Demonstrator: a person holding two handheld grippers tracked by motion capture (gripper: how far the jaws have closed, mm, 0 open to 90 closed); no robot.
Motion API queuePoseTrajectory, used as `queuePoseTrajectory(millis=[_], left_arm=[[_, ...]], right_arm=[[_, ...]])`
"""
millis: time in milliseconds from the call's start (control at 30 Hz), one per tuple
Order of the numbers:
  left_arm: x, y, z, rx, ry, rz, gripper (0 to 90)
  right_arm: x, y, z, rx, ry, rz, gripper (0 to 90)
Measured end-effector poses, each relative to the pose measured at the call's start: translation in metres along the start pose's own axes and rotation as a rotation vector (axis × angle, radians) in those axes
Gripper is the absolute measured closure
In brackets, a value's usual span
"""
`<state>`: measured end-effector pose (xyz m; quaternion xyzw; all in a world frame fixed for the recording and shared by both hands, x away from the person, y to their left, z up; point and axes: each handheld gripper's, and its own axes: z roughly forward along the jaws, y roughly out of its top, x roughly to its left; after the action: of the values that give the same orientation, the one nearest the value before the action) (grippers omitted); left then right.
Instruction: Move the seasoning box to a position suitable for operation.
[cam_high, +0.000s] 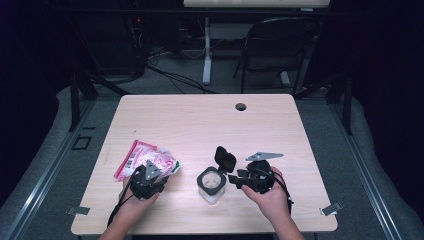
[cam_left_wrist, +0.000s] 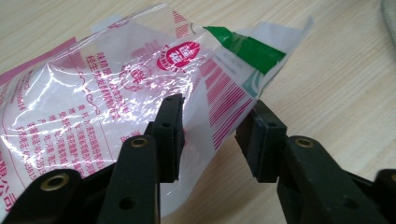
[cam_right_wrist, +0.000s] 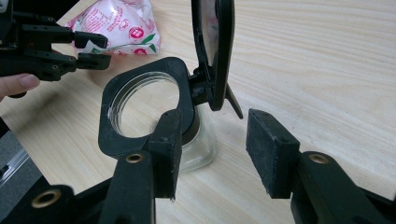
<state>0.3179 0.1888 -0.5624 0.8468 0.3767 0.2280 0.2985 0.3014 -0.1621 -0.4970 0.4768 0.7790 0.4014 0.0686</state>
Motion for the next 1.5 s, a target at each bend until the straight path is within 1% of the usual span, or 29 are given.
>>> queuePoseTrajectory(millis=[33,67,200,233,300,367,400,500,533,700,800,900,933,967,1000,1033,1067,1100,1133,1200,1300,1333,1367,1400,1433,1500], left_arm=[[0.000,0.000,0.001,0.000,0.003,-0.003,64.0],[0.001,0.001,0.002,0.005,-0.004,-0.007,64.0],[0.005,0.003,0.004,0.006,-0.008,-0.025,69.3],[0.007,0.004,0.005,0.013,-0.020,-0.037,70.1],[0.008,0.005,0.007,0.014,-0.020,-0.044,70.1],[0.008,0.007,0.008,0.026,-0.022,-0.043,71.4],[0.007,0.008,0.009,0.024,-0.019,-0.047,71.4],[0.008,0.012,0.010,0.043,-0.026,-0.057,72.4],[0.006,0.013,0.011,0.040,-0.014,-0.060,73.8],[0.006,0.014,0.013,0.042,-0.013,-0.057,74.4],[0.007,0.015,0.014,0.043,-0.022,-0.064,75.2],[0.009,0.016,0.015,0.037,-0.045,-0.089,75.1],[0.011,0.016,0.016,0.048,-0.056,-0.093,75.0],[0.011,0.016,0.016,0.048,-0.056,-0.093,73.9],[0.012,0.016,0.016,0.052,-0.070,-0.103,73.9],[0.013,0.017,0.017,0.049,-0.070,-0.112,72.9],[0.014,0.017,0.017,0.049,-0.079,-0.126,72.2],[0.014,0.017,0.017,0.049,-0.079,-0.126,72.2],[0.014,0.018,0.017,0.052,-0.078,-0.137,72.2],[0.013,0.018,0.018,0.050,-0.073,-0.140,73.1],[0.010,0.019,0.020,0.051,-0.050,-0.126,72.8],[0.009,0.020,0.020,0.051,-0.045,-0.125,72.7],[0.009,0.021,0.020,0.056,-0.043,-0.115,72.9],[0.008,0.021,0.021,0.054,-0.041,-0.115,72.9],[0.008,0.022,0.021,0.055,-0.030,-0.116,74.3],[0.008,0.022,0.022,0.056,-0.026,-0.120,76.7]], right_arm=[[0.000,0.000,0.000,-0.003,0.000,-0.002,55.6],[0.000,0.000,0.000,-0.003,0.000,-0.002,55.6],[0.000,0.000,0.000,-0.007,0.000,0.000,55.6],[-0.001,0.000,0.000,-0.006,0.002,0.003,55.6],[-0.001,0.000,0.000,-0.004,0.003,0.004,55.6],[-0.001,0.000,0.001,-0.003,0.003,0.005,55.6],[-0.001,0.000,0.001,-0.002,0.001,0.004,55.5],[-0.002,0.000,0.001,-0.005,0.005,0.003,55.5],[-0.002,0.000,0.000,-0.005,0.003,0.004,55.4],[-0.003,0.000,0.000,-0.006,0.004,0.009,55.4],[-0.003,0.000,0.000,-0.004,0.003,0.020,55.4],[-0.003,-0.001,0.000,-0.007,0.003,0.020,55.3],[-0.003,-0.001,0.000,-0.006,0.005,0.020,55.3],[-0.003,-0.001,0.000,-0.006,0.005,0.020,55.3],[-0.004,-0.001,0.000,-0.005,0.005,0.021,55.2],[-0.004,-0.001,0.000,-0.008,0.004,0.021,55.2],[-0.004,-0.001,0.000,-0.006,0.004,0.022,55.2],[-0.004,-0.001,0.000,-0.006,0.004,0.022,55.2],[-0.004,-0.001,0.000,-0.006,0.004,0.021,55.2],[-0.004,-0.001,0.000,-0.006,0.005,0.023,55.2],[-0.004,-0.001,0.000,-0.006,0.004,0.022,55.2],[-0.004,-0.001,0.000,-0.007,0.007,0.022,55.1],[-0.004,-0.001,0.001,-0.007,0.006,0.023,55.1],[-0.004,-0.001,0.001,-0.007,0.006,0.023,55.1],[-0.004,-0.001,0.001,-0.004,0.006,0.026,55.1],[-0.004,-0.001,0.000,0.000,0.006,0.022,55.1]])
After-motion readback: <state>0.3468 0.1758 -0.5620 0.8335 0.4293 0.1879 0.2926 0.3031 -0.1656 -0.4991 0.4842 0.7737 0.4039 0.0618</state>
